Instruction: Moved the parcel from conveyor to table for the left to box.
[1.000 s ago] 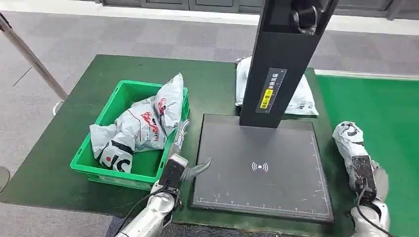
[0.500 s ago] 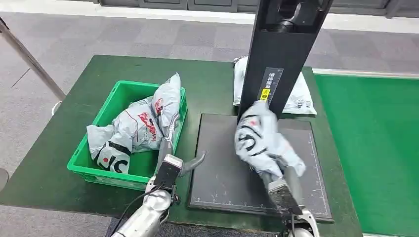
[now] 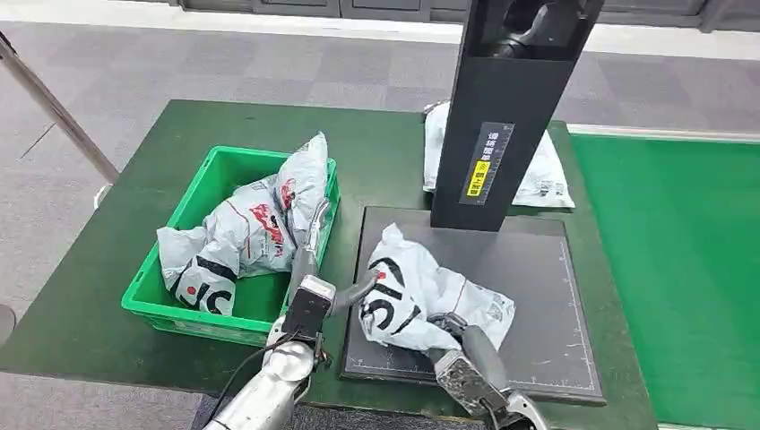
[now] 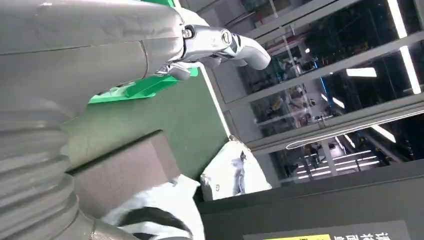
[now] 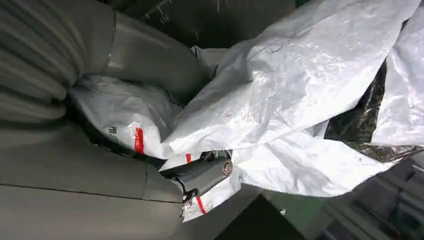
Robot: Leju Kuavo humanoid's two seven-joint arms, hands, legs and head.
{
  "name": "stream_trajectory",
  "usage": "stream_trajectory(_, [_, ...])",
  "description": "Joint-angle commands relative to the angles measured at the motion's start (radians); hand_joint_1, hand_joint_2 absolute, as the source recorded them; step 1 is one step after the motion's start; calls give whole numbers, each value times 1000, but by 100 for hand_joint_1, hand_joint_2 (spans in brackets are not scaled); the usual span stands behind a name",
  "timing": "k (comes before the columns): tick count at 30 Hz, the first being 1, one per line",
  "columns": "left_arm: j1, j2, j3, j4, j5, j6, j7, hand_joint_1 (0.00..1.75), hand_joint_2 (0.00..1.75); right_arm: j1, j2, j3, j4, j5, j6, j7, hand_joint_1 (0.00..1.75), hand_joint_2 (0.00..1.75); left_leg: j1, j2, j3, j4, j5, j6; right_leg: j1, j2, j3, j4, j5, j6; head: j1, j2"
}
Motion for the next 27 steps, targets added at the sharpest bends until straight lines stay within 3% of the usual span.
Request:
stream_trajectory(1, [9, 15, 5, -34, -40, 5, 31, 0, 175, -9, -28, 69, 72, 66, -38, 118, 0, 175, 1, 3, 4, -2, 0, 0, 1, 1, 4, -3, 1, -1, 0, 0])
stream_trajectory(2, [17, 18, 4, -52, -47, 5, 39, 0, 175, -6, -16, 45, 68, 43, -49, 113, 0, 175, 1, 3, 4, -3, 0, 0, 1, 1, 4, -4, 1, -1, 0, 0])
stream_trajectory(3, [23, 22, 4, -68, -57, 3, 49, 0, 175, -5, -15, 28, 64, 40, -54, 111, 0, 0, 0, 2, 2, -2, 0, 0, 1, 1, 2, -2, 1, -1, 0, 0])
stream_trajectory(10, [38, 28, 12, -87, -63, 11, 45, 0, 175, 7, 22, -68, 22, -17, -95, 59, 0, 0, 0, 4, 4, -3, 0, 0, 1, 1, 3, -3, 1, -1, 0, 0])
stream_trajectory(11, [36, 37, 0, -70, -69, -17, 49, 0, 175, 7, 51, -159, -7, -129, -114, -59, 0, 0, 0, 3, 3, -2, 0, 0, 0, 1, 2, -2, 1, -1, 0, 0])
stream_trajectory(12, [33, 39, -2, -68, -66, -28, 51, 0, 175, 3, 54, -174, -12, -163, -102, -84, 0, 0, 0, 3, 2, -2, 0, 0, 0, 1, 2, -2, 1, -1, 0, 0])
stream_trajectory(13, [26, 42, -6, -64, -65, -49, 54, 0, 175, -9, 59, -204, -22, -232, -60, -138, 0, 0, 0, 4, 3, -2, 0, -1, 0, 2, 2, -2, 1, -1, 0, 0])
stream_trajectory(15, [22, 42, -5, -65, -63, -58, 55, 0, 175, -18, 60, -218, -18, -238, -51, -142, 0, 0, -1, 3, 1, -1, 0, 0, -1, 2, 0, -1, 1, -1, 0, 0])
stream_trajectory(16, [16, 45, -7, -66, -75, -53, 31, 0, 175, -20, 67, -246, -30, -319, -2, -211, 0, 0, 0, 3, 2, -2, 0, -1, 0, 1, 1, -2, 1, -1, 0, 0])
stream_trajectory(20, [-32, 55, -54, 31, -175, -102, 120, 0, 175, -28, 83, -321, -58, -411, 97, -270, 0, 0, -1, 2, 1, -1, 0, 0, 0, 1, 1, -1, 1, -1, 0, 0])
stream_trajectory(27, [-155, 14, -147, 383, -404, -301, 293, 0, 175, -119, 111, -455, 37, -579, 261, -259, 0, 0, -1, 1, 3, -2, 1, 0, 0, 0, 3, -2, 2, 0, 0, 0])
